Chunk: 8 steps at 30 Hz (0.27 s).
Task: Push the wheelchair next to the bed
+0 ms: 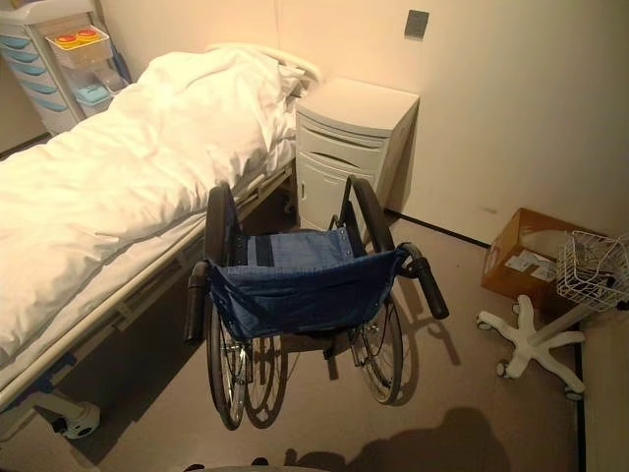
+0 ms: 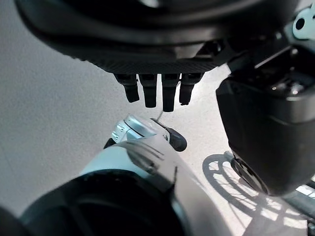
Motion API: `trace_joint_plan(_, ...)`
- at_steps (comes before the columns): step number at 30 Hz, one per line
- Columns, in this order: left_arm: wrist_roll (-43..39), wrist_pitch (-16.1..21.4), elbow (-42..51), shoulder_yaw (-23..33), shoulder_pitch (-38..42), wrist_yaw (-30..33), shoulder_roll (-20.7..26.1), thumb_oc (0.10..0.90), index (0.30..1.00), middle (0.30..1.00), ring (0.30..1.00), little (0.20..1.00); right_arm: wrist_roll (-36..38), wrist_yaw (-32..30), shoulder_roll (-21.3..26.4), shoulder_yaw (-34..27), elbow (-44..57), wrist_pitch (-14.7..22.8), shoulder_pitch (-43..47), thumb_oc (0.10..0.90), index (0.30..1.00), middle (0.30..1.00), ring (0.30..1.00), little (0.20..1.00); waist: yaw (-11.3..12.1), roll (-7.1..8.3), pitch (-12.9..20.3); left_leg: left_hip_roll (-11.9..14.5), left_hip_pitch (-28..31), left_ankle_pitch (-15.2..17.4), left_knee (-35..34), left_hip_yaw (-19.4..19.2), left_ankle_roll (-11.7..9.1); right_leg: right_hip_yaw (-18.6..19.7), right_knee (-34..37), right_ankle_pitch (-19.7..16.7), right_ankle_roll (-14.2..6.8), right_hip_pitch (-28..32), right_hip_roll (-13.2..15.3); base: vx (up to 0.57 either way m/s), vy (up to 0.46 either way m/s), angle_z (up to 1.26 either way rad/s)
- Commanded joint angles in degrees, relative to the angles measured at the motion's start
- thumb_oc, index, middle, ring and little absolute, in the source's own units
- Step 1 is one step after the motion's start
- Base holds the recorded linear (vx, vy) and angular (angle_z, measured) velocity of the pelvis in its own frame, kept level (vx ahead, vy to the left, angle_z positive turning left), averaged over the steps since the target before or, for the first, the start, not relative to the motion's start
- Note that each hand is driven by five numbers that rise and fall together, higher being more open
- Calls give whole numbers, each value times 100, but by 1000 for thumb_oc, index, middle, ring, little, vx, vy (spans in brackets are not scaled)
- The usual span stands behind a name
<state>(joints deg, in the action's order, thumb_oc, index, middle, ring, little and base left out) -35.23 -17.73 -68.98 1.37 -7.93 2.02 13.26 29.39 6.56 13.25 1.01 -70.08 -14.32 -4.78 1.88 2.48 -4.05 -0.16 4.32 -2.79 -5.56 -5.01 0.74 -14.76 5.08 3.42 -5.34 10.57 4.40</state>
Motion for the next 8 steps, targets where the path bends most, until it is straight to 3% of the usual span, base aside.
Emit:
trace_joint_plan(1,405,32,-380,-194,355,51,-181,800,900,900,900,900,-404,325,17,479,-339,-396,100,800,900,900,900,900,133,-255,12,-12,245,688,344,-224,-195,-83,-419,-144,-166,-489,-11,0,0,0)
trace_joint_plan(8,695,35,-368,-510,429,-58,-198,800,900,900,900,900,-419,301,-8,654,-301,-507,180,800,900,900,900,900,130,-261,35,-40,272,690,308,-208,-169,-51,-427,-153,-171,-491,-23,0,0,0)
